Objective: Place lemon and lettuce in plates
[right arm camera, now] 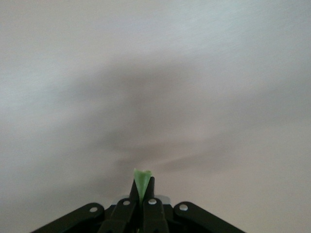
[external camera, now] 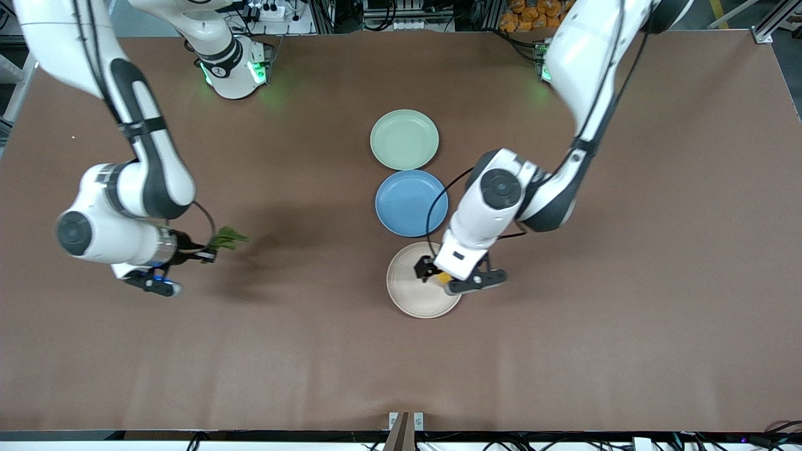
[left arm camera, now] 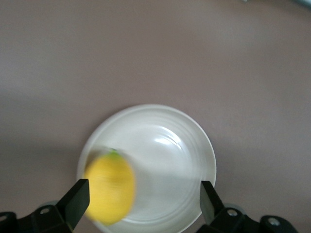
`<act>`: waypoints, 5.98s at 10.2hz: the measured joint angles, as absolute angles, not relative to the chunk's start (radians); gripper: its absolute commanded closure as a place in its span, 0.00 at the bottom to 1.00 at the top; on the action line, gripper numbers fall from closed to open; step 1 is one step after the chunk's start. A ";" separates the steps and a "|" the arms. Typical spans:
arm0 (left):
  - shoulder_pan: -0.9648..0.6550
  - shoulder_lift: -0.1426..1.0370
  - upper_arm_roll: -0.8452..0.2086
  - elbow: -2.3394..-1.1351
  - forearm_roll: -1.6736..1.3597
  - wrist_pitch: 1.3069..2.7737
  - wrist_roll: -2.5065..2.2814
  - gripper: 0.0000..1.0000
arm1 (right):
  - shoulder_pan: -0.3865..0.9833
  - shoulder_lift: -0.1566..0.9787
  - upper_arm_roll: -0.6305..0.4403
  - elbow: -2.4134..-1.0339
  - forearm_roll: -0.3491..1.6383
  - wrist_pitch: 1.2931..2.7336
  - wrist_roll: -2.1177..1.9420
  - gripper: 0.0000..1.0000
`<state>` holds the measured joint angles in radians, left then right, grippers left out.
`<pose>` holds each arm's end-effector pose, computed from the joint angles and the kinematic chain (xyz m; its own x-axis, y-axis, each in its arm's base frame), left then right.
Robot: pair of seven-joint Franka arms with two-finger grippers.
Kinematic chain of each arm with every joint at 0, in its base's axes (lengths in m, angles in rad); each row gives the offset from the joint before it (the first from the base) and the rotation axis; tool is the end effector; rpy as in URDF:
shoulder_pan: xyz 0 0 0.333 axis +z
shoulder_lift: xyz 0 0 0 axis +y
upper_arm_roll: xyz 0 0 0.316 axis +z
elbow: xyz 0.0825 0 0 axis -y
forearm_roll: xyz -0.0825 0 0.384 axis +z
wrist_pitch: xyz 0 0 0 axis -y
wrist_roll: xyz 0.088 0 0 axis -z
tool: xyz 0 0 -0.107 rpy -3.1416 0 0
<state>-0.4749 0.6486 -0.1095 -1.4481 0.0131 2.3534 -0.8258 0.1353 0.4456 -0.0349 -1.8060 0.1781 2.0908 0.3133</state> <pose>0.6283 -0.3956 0.3346 0.9525 0.2735 0.1338 0.2394 -0.9443 0.2258 0.6270 0.0734 0.2859 0.9356 -0.2947 -0.1945 -0.3122 -0.9477 -0.0661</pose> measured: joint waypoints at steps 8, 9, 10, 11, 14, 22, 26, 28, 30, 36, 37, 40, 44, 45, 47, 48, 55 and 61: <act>-0.081 0.231 -0.099 -1.449 0.058 1.789 -0.462 0.00 | 0.453 0.254 -0.033 -1.827 0.178 1.972 0.623 1.00; -0.049 0.201 -0.100 -1.451 0.058 1.755 -0.402 0.00 | 0.488 0.213 -0.032 -1.850 0.178 1.956 0.669 1.00; -0.016 0.175 -0.099 -1.456 0.058 1.717 -0.348 0.00 | 0.538 0.188 -0.032 -1.871 0.178 1.950 0.726 1.00; 0.003 0.159 -0.099 -1.461 0.058 1.686 -0.307 0.00 | 0.581 0.182 -0.032 -1.883 0.178 1.950 0.766 1.00; 0.029 0.134 -0.100 -1.498 0.083 1.626 -0.187 0.00 | 0.707 0.185 -0.032 -1.902 0.177 1.954 0.844 1.00; 0.068 0.026 -0.129 -1.575 0.043 1.615 -0.168 0.00 | 1.026 0.366 -0.033 -1.929 0.087 2.071 1.050 1.00; 0.066 0.024 -0.195 -1.574 0.037 1.617 -0.166 0.00 | 1.071 0.440 -0.033 -1.928 0.063 2.133 1.112 1.00; 0.066 0.006 -0.207 -1.573 0.037 1.617 -0.166 0.00 | 1.089 0.459 -0.033 -1.927 0.056 2.155 1.139 1.00; 0.067 -0.009 -0.206 -1.568 0.011 1.618 -0.166 0.00 | 1.098 0.476 -0.033 -1.920 0.052 2.165 1.163 0.77; 0.073 -0.013 -0.194 -1.539 -0.019 1.612 -0.166 0.00 | 1.105 0.488 -0.035 -1.887 0.014 2.148 1.195 0.00; 0.074 -0.013 -0.193 -1.539 -0.021 1.612 -0.166 0.00 | 1.105 0.488 -0.039 -1.878 0.011 2.132 1.195 0.00; 0.078 -0.013 -0.190 -1.539 -0.022 1.612 -0.166 0.00 | 1.068 0.487 -0.056 -1.813 0.001 2.026 1.174 0.00; 0.088 -0.014 -0.176 -1.535 -0.022 1.612 -0.166 0.00 | 0.891 0.447 -0.111 -1.760 -0.004 1.968 0.900 0.00; 0.094 -0.014 -0.175 -1.533 -0.022 1.612 -0.164 0.00 | 0.846 0.432 -0.141 -1.737 -0.004 1.940 0.806 0.00; 0.097 -0.015 -0.174 -1.531 -0.022 1.610 -0.164 0.00 | 0.775 0.418 -0.206 -1.701 -0.005 1.918 0.619 0.00; 0.097 -0.016 -0.174 -1.531 -0.022 1.605 -0.164 0.00 | 0.737 0.418 -0.233 -1.686 -0.005 1.917 0.527 0.00; 0.096 -0.015 -0.179 -1.530 -0.022 1.581 -0.139 0.00 | 0.487 0.410 -0.265 -1.471 -0.002 1.699 0.184 0.00; 0.097 -0.015 -0.178 -1.530 -0.022 1.569 -0.133 0.00 | 0.261 0.384 -0.232 -1.385 -0.002 1.646 0.052 0.00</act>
